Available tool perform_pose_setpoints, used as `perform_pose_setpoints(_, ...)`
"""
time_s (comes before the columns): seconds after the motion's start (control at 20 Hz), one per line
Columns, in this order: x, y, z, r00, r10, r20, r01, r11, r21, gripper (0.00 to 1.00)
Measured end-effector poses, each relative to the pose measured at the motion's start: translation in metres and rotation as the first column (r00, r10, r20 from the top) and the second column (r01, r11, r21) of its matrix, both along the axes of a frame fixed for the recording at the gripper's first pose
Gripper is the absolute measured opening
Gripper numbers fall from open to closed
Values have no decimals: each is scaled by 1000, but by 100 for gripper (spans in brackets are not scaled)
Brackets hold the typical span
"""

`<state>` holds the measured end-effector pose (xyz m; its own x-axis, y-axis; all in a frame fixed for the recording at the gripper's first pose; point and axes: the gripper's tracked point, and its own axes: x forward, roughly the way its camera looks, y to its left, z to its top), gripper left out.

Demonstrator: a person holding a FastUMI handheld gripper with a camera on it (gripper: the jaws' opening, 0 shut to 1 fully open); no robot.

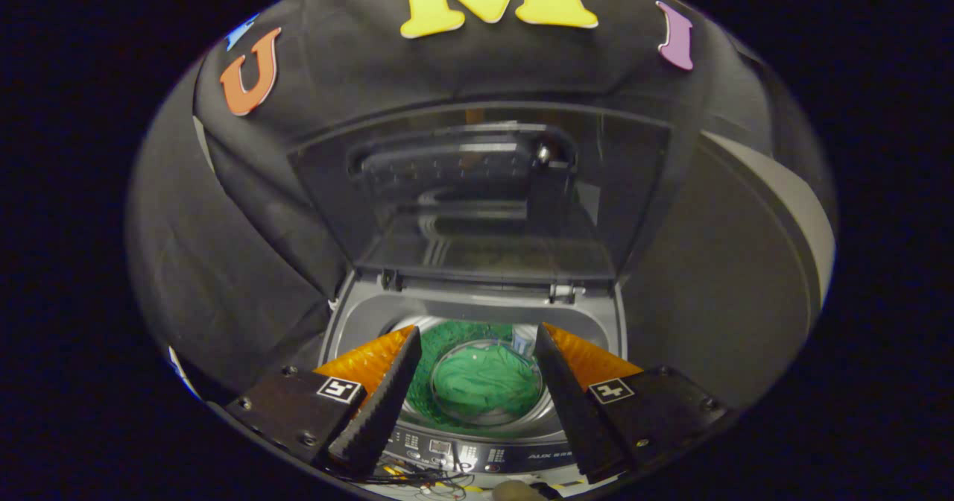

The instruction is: Put the clothes into the washing machine and then close the washing machine lid.

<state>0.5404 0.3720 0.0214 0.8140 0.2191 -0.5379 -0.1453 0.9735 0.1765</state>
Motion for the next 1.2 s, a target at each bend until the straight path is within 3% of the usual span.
perform_pose_setpoints(0.6,50,-13,126,981,-44,188,40,999,25,96)
perform_pose_setpoints(0.85,85,-4,149,979,-55,194,52,998,20,96)
perform_pose_setpoints(1.2,120,18,145,986,-64,154,73,996,-53,96)
